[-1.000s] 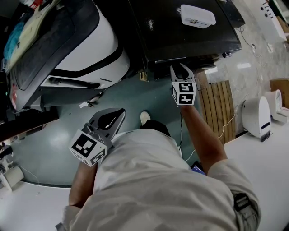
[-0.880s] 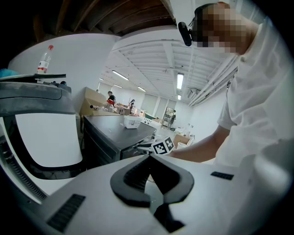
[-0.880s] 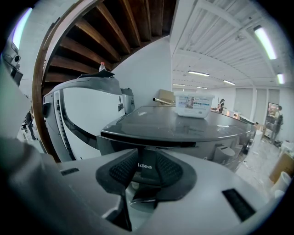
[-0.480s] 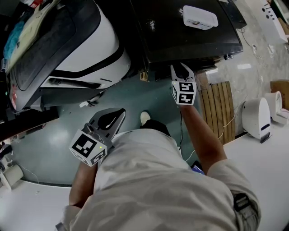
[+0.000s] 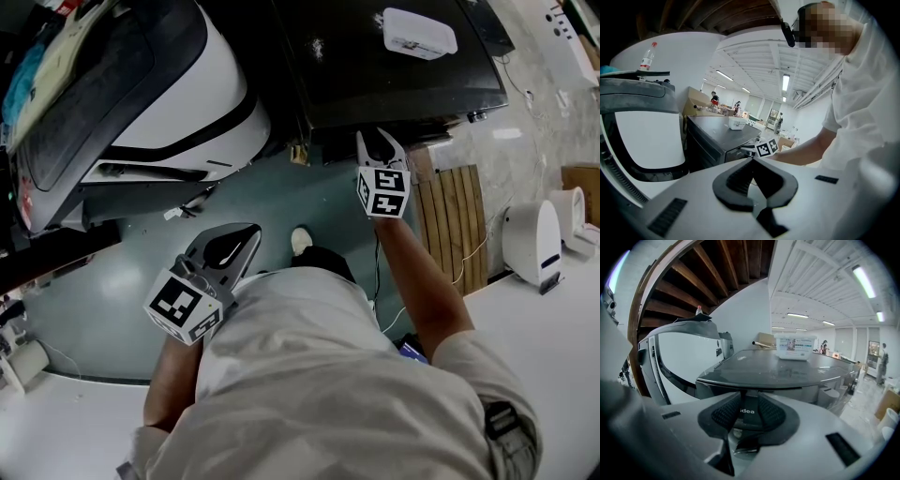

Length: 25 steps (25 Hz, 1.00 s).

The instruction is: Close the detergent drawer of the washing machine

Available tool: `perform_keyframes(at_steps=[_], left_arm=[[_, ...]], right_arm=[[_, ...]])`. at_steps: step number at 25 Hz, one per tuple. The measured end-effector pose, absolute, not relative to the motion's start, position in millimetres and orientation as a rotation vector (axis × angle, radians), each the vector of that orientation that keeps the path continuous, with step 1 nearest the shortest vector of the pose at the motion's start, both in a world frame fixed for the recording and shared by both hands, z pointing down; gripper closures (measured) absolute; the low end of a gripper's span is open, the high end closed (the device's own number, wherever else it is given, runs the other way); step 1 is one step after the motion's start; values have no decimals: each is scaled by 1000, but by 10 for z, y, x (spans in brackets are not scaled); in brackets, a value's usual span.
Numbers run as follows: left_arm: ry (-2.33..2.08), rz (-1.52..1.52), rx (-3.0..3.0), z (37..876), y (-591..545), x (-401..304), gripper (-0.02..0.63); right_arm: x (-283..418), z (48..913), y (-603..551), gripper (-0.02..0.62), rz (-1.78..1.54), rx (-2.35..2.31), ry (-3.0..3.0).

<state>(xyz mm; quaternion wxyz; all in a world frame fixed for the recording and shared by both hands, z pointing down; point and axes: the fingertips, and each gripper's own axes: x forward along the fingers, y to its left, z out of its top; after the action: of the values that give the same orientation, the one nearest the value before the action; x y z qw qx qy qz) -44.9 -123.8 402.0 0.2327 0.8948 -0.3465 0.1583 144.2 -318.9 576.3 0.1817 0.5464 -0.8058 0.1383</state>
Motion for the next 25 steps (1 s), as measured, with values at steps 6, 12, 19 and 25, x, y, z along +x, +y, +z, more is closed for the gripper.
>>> perform_keyframes(at_steps=[6, 12, 19, 25], left_arm=[[-946, 433, 2436, 4069, -1202, -496, 612], [-923, 442, 2436, 4064, -1130, -498, 611], [-867, 453, 2486, 3980, -946, -453, 611], [-839, 441, 2526, 3878, -711, -545, 611]], right_arm=[[1414, 5768, -3242, 479, 389, 1574, -2275], [1415, 5771, -3238, 479, 363, 1546, -2291], [1472, 5732, -3068, 479, 443, 1566, -2310], [1497, 5671, -2564, 482, 506, 1580, -2281]])
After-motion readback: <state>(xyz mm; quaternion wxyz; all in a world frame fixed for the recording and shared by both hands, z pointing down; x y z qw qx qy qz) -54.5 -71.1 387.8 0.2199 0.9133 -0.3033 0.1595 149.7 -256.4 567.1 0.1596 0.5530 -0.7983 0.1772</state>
